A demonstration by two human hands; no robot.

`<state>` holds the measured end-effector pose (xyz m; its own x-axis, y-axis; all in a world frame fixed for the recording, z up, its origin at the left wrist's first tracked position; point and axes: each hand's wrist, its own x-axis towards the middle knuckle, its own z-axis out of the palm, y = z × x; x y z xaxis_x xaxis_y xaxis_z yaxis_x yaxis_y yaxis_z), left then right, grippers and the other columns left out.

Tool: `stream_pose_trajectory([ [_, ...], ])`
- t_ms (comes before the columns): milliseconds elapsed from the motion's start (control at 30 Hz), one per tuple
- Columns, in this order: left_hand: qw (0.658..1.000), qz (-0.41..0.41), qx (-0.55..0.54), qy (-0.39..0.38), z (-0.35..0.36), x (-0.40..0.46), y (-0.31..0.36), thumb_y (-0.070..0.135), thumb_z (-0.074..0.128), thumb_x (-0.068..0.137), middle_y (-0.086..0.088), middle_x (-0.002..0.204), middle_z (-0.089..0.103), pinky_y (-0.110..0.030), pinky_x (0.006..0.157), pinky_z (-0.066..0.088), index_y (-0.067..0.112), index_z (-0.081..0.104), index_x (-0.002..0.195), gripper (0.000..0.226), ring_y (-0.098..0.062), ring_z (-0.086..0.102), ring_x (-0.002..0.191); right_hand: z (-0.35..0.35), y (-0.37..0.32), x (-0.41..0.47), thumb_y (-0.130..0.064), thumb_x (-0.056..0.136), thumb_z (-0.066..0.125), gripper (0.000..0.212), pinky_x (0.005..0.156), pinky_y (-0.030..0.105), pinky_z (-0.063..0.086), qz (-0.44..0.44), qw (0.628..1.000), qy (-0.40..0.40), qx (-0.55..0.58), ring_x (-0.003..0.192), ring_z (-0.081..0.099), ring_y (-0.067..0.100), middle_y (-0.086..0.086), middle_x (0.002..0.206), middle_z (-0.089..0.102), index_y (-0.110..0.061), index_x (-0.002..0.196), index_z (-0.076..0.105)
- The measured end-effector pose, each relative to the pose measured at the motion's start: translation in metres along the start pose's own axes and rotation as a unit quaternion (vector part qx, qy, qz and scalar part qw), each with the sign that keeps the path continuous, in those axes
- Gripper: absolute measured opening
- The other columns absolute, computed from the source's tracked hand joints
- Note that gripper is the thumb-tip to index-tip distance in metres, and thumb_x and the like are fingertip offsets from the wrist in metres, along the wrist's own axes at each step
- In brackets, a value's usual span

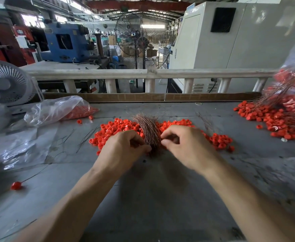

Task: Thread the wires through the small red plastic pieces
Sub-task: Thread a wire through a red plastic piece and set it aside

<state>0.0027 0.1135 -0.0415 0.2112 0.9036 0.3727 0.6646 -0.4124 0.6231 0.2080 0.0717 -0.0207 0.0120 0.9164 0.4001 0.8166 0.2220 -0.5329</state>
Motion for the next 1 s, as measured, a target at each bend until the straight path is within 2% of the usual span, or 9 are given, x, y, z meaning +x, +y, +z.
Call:
stream_pose_trajectory([
  [100,0.999,0.006,0.032,-0.004,0.003,0.001,-0.001,0.041,0.081,0.082,0.019,0.069,0.066,-0.017,0.057,0.042,0.034,0.072,0.081,0.011,0.005,0.06,0.071,0.012,-0.008,-0.002,-0.03,0.088,0.077,0.017,0.07,0.021,0.044,-0.029,1.0,-0.006,-0.007,0.072,0.053,0.001,-0.023,0.075,0.056,-0.031,0.104,0.072],
  [233,0.999,0.018,0.033,-0.009,0.002,0.0,0.001,0.04,0.076,0.087,0.019,0.076,0.067,-0.024,0.064,0.051,0.033,0.073,0.089,0.008,0.003,0.06,0.073,0.016,-0.015,-0.001,-0.028,0.09,0.074,0.02,0.086,0.034,0.052,-0.052,0.998,-0.02,-0.014,0.096,0.062,0.009,-0.016,0.103,0.068,-0.03,0.109,0.07],
  [333,0.999,0.027,0.041,-0.01,0.001,0.0,0.004,0.044,0.076,0.086,0.018,0.079,0.066,-0.027,0.067,0.052,0.033,0.071,0.092,0.013,0.002,0.059,0.076,0.016,-0.015,-0.001,-0.023,0.093,0.07,0.019,0.089,0.035,0.052,-0.051,0.998,-0.023,-0.017,0.103,0.063,0.011,-0.014,0.108,0.069,-0.029,0.111,0.07],
  [433,0.997,0.037,0.066,-0.002,0.003,0.001,0.006,0.04,0.076,0.088,0.017,0.08,0.064,-0.029,0.069,0.05,0.031,0.07,0.093,0.011,-0.002,0.057,0.077,0.017,-0.015,0.0,-0.017,0.094,0.065,0.02,0.092,0.035,0.052,-0.048,0.999,-0.013,-0.012,0.104,0.064,0.012,-0.012,0.11,0.071,-0.026,0.111,0.071],
  [667,0.995,0.046,0.087,0.013,0.003,0.0,0.009,0.036,0.072,0.09,0.014,0.076,0.065,-0.034,0.069,0.051,0.029,0.07,0.089,0.007,-0.008,0.059,0.075,0.017,-0.015,0.001,-0.021,0.093,0.067,0.017,0.09,0.034,0.052,-0.044,0.999,-0.009,-0.009,0.102,0.064,0.011,-0.012,0.108,0.07,-0.027,0.109,0.071],
  [800,0.996,0.044,0.08,0.014,0.001,-0.001,0.01,0.035,0.07,0.092,0.011,0.074,0.066,-0.039,0.068,0.053,0.028,0.069,0.09,0.008,-0.005,0.06,0.072,0.018,-0.016,0.0,-0.019,0.094,0.067,0.017,0.09,0.035,0.051,-0.047,0.999,-0.012,-0.006,0.102,0.064,0.012,-0.012,0.107,0.07,-0.026,0.109,0.071],
  [1000,0.998,0.039,0.054,0.017,0.001,-0.003,0.013,0.034,0.071,0.092,0.014,0.073,0.066,-0.038,0.068,0.055,0.029,0.07,0.089,0.006,-0.003,0.06,0.072,0.021,-0.018,-0.001,-0.016,0.092,0.068,0.021,0.088,0.04,0.051,-0.065,0.997,-0.032,-0.023,0.102,0.06,0.015,-0.012,0.105,0.063,-0.029,0.11,0.069],
])
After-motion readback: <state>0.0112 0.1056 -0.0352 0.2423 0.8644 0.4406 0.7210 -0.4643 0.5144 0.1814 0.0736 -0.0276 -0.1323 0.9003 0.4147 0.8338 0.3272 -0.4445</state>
